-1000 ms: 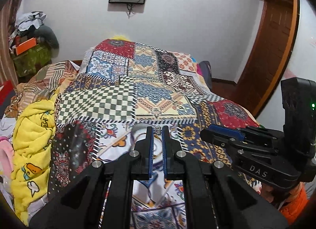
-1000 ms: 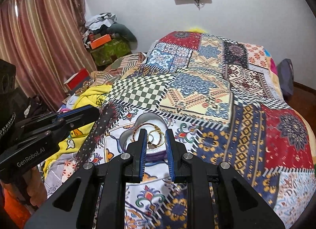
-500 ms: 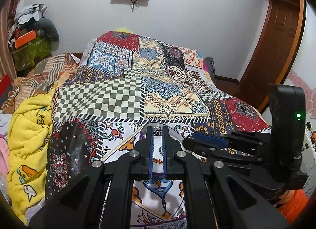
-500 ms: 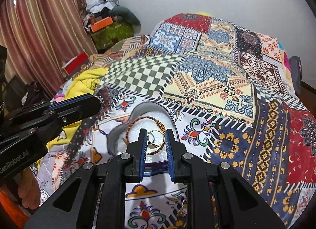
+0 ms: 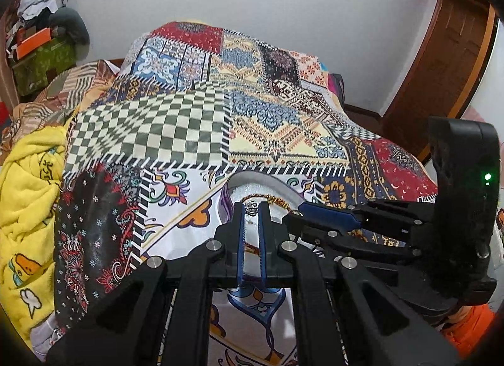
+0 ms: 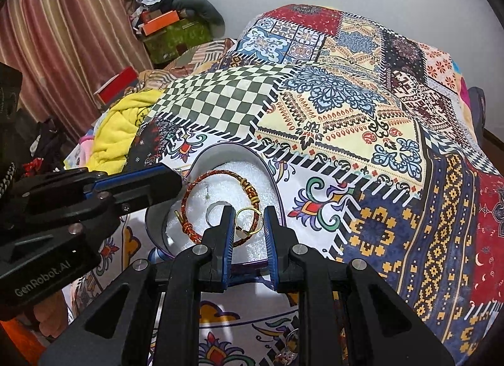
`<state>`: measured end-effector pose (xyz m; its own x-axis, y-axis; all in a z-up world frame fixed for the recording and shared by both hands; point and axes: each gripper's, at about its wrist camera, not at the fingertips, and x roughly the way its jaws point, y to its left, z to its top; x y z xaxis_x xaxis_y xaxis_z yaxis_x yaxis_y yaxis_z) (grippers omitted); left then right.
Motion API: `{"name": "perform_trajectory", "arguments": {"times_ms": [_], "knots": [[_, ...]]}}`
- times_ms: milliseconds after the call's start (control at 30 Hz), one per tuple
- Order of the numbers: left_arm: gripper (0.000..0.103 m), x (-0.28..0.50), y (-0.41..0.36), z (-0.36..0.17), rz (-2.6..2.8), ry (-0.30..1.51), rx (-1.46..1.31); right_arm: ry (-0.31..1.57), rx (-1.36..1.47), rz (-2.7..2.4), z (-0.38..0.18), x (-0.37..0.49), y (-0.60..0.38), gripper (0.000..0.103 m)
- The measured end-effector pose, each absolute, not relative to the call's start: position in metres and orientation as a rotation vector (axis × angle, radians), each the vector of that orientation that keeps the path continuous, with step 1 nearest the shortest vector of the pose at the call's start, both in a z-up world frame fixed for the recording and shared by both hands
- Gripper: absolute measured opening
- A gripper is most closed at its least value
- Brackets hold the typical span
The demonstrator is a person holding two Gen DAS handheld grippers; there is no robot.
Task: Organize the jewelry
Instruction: 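Open both grippers to release the ring and bracelet into the tin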
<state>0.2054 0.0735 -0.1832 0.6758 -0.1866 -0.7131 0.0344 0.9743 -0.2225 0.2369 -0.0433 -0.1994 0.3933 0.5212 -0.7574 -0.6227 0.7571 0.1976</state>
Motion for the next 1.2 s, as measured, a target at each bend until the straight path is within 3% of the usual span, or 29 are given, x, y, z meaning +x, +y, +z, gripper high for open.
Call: {"name": "perform_trajectory", "arguments": {"times_ms": [433, 833, 933, 1000, 1033, 1200], "knots": [[0.006, 0.2, 0.068, -0.181, -0.104, 0.824, -0.15, 0.91, -0.14, 0.716, -0.192, 0.234, -0.046, 0.018], [0.007, 0.182, 0.069, -0.155, -0.061, 0.799, -0.146, 0.825, -0.104, 0.664, -0.153, 0.217, -0.074, 0.04], [0.013, 0.176, 0.067, -0.147, -0.059, 0.792, -0.14, 0.801, -0.093, 0.641, -0.143, 0.211, -0.086, 0.041], [0.031, 0.171, 0.065, -0.142, -0.056, 0.786, -0.135, 0.79, -0.082, 0.619, -0.137, 0.208, -0.097, 0.041], [0.035, 0.167, 0.063, -0.138, -0.053, 0.778, -0.131, 0.787, -0.074, 0.608, -0.135, 0.206, -0.103, 0.041], [0.038, 0.156, 0.052, -0.128, -0.069, 0.767, -0.122, 0.781, -0.043, 0.549, -0.129, 0.201, -0.133, 0.041]]}}
